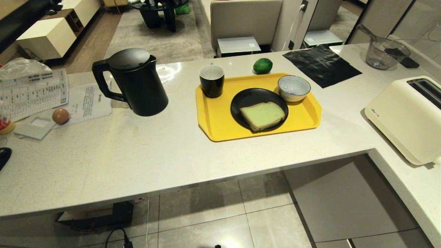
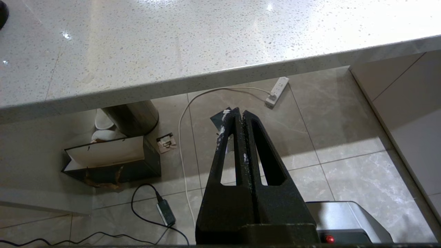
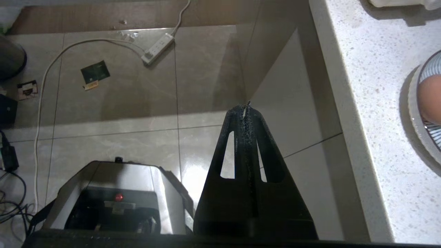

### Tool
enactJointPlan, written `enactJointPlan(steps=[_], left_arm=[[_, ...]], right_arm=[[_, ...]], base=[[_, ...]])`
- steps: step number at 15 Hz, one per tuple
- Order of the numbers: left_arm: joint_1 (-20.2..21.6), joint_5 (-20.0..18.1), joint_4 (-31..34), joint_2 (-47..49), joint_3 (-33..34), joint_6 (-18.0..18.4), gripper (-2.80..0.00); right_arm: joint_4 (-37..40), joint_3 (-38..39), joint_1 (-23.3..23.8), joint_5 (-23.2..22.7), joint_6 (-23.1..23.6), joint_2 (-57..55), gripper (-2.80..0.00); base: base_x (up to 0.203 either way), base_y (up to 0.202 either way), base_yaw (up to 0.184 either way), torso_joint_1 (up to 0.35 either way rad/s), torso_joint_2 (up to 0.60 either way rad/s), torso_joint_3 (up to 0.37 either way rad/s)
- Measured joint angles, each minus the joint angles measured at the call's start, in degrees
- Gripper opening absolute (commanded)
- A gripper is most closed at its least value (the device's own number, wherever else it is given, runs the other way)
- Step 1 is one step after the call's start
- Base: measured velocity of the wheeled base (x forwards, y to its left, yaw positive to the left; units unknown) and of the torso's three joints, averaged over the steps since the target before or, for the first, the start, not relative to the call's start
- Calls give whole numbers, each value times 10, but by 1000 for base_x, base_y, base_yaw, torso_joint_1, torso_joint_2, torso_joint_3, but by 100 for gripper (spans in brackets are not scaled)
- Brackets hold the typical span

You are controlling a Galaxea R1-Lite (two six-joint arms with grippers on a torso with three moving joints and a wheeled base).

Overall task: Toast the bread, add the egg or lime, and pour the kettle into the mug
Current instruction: Pick up the egg

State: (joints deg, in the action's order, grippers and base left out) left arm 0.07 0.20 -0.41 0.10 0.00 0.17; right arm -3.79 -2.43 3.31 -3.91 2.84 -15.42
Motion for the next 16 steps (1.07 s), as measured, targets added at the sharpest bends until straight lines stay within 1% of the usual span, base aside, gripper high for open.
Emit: enactJointPlan(steps=[2, 4, 10, 12, 16], left_arm=[[0, 0, 0, 0, 0, 0, -280], [0, 0, 0, 0, 0, 0, -280], [0, 0, 0, 0, 0, 0, -280], [0, 0, 0, 0, 0, 0, -280], [0, 0, 0, 0, 0, 0, -280]], right_arm=[[4, 17, -23, 23, -1, 28, -280], [26, 23, -33, 31, 0, 60, -280], [28, 24, -35, 34, -5, 138, -280], [24, 24, -35, 42, -20, 147, -280], [24, 24, -35, 45, -23, 154, -280]], base=[[0, 0, 0, 0, 0, 0], [0, 0, 0, 0, 0, 0], [0, 0, 0, 0, 0, 0], [0, 0, 0, 0, 0, 0], [0, 0, 0, 0, 0, 0]])
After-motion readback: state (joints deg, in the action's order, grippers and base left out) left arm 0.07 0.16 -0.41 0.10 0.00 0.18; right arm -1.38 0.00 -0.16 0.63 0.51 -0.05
